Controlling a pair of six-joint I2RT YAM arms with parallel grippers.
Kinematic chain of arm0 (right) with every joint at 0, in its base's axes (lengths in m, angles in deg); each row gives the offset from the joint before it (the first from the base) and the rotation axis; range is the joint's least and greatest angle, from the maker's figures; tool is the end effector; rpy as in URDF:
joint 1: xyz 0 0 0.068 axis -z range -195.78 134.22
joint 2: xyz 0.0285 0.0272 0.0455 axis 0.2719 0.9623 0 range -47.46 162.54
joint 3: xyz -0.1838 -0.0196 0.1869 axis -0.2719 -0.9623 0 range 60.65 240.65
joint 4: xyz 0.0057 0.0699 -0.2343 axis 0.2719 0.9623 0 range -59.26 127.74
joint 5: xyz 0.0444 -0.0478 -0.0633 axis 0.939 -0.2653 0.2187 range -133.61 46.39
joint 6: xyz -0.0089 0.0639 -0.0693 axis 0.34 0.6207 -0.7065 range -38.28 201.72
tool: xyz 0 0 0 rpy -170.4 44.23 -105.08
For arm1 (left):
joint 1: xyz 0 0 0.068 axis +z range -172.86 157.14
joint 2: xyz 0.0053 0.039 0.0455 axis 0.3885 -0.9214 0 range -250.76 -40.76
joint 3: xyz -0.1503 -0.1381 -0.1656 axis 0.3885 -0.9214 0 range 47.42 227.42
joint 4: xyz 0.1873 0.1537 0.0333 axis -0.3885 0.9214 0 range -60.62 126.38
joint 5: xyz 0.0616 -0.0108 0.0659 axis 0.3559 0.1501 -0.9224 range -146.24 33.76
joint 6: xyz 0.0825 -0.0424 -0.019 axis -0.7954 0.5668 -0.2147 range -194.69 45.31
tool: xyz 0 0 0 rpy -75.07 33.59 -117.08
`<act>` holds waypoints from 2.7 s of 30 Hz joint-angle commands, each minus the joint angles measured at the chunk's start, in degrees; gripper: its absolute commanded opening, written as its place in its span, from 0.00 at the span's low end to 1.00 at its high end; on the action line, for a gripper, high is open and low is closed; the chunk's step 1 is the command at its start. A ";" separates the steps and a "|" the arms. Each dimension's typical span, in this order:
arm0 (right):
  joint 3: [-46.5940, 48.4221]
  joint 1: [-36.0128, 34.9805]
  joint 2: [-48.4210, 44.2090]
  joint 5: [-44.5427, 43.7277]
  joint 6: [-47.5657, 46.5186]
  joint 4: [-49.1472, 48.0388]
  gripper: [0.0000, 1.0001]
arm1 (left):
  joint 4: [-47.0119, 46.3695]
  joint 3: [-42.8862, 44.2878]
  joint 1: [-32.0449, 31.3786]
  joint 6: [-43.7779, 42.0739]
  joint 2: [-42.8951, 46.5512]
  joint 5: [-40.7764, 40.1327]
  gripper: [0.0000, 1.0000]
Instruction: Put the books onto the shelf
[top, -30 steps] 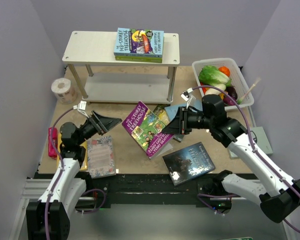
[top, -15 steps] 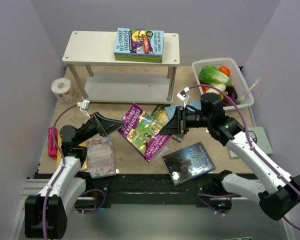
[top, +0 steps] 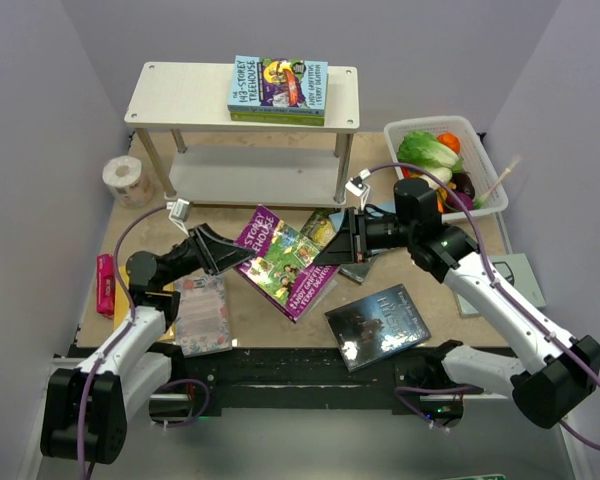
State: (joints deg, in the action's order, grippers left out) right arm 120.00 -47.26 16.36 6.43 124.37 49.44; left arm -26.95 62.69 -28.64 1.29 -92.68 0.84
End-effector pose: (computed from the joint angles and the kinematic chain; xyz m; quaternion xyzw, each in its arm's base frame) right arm 0.1853 0.1904 0.3326 -0.1582 0.7754 0.5825 0.1854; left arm 0.1867 -0.0911 0.2664 0.0286 0.6385 -0.6780 0.3630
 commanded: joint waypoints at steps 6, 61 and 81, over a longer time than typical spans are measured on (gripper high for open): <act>4.45 -0.07 0.44 1.39 -4.15 1.86 0.00 | -16.96 3.19 -1.43 8.04 -2.22 -0.21 0.00; 13.16 -0.07 -6.25 -35.89 0.24 -7.45 0.67 | 25.05 87.58 0.59 -12.00 -50.04 -26.59 0.27; 14.30 -0.07 -4.05 -39.23 -0.81 -7.36 0.66 | 45.60 86.86 1.91 -30.80 -43.36 -33.59 1.00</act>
State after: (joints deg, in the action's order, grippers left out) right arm 132.31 -47.22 12.18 -30.71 125.46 43.82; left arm 13.85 147.82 -27.40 -20.63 -140.55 -27.53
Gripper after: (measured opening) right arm 0.665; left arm 0.994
